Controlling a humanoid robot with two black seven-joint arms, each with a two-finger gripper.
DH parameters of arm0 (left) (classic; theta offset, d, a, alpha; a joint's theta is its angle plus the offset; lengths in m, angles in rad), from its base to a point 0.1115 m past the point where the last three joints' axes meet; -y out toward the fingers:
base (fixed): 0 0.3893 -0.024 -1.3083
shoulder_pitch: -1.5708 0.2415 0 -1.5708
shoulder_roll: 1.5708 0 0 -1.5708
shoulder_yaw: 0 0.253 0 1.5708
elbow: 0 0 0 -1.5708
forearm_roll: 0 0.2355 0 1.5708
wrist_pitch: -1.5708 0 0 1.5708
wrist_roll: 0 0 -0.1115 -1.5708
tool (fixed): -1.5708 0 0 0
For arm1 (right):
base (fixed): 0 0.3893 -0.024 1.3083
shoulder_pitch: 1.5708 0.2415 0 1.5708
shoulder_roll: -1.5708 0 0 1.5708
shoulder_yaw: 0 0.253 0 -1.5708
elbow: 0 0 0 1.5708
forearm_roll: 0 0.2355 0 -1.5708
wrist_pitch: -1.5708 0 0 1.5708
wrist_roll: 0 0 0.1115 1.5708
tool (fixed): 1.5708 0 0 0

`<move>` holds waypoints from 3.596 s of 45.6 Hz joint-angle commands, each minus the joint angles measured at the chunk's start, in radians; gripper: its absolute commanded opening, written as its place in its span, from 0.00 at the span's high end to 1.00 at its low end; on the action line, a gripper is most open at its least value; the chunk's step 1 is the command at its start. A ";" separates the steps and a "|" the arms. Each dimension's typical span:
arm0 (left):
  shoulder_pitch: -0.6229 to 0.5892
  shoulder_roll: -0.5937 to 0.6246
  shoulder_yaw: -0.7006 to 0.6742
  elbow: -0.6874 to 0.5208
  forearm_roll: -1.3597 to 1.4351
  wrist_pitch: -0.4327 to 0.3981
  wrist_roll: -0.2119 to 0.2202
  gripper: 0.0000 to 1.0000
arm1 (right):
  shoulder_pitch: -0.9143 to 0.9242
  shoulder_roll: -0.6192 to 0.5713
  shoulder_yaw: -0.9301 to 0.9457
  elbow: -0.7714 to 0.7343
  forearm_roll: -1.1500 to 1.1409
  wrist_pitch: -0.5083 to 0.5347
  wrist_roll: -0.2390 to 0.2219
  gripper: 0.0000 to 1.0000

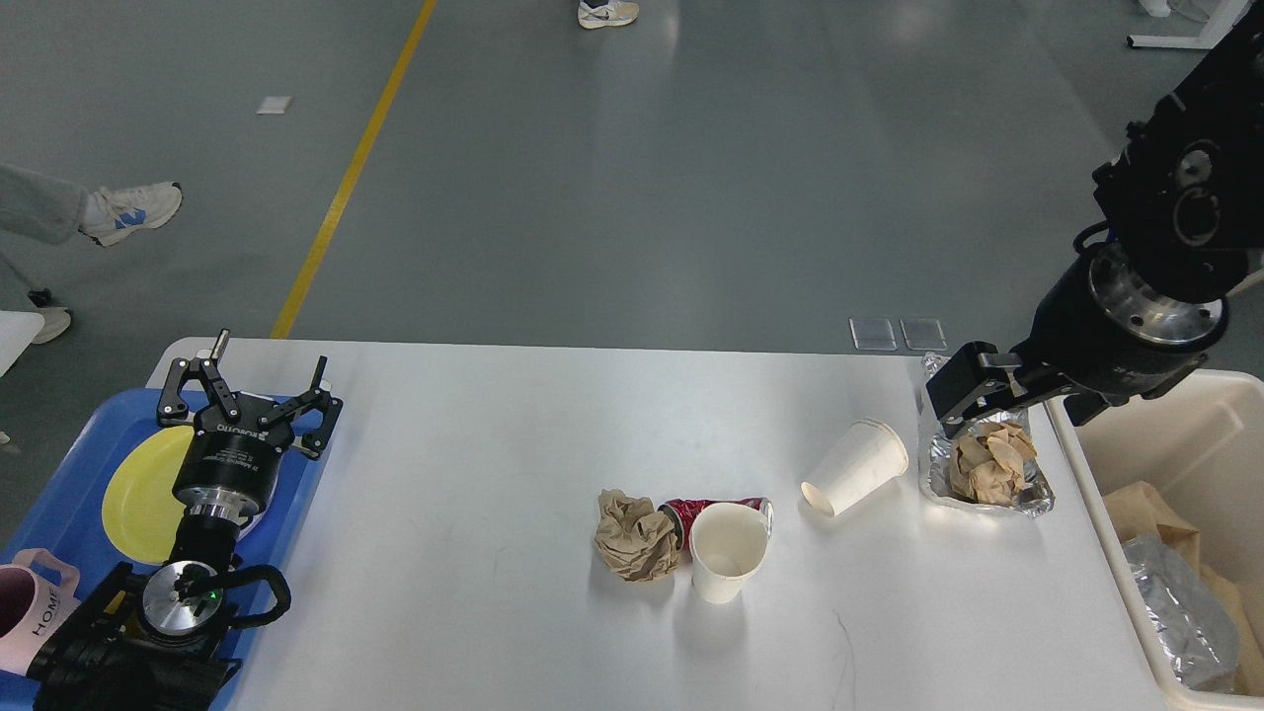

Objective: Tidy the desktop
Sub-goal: 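Raise the right gripper and move it toward the white paper cup, then grasp the lying white paper cup with the right gripper, then carry the white paper cup into the white bin and release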

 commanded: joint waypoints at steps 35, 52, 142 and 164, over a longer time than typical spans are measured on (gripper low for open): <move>0.002 0.000 0.002 0.000 0.000 0.000 -0.001 0.04 | -1.166 0.081 0.270 -1.184 0.020 -0.337 0.001 0.00; 0.002 0.000 0.002 0.000 0.000 0.000 -0.001 0.04 | -1.490 0.245 0.357 -1.548 0.020 -0.526 -0.003 0.07; 0.000 0.000 0.002 -0.002 0.000 0.000 -0.001 0.04 | -1.429 0.149 0.407 -1.398 0.017 -0.353 -0.238 1.00; 0.000 0.000 0.002 -0.002 0.000 0.000 0.000 0.04 | -0.462 -0.037 0.040 -0.373 0.142 -0.304 -0.282 1.00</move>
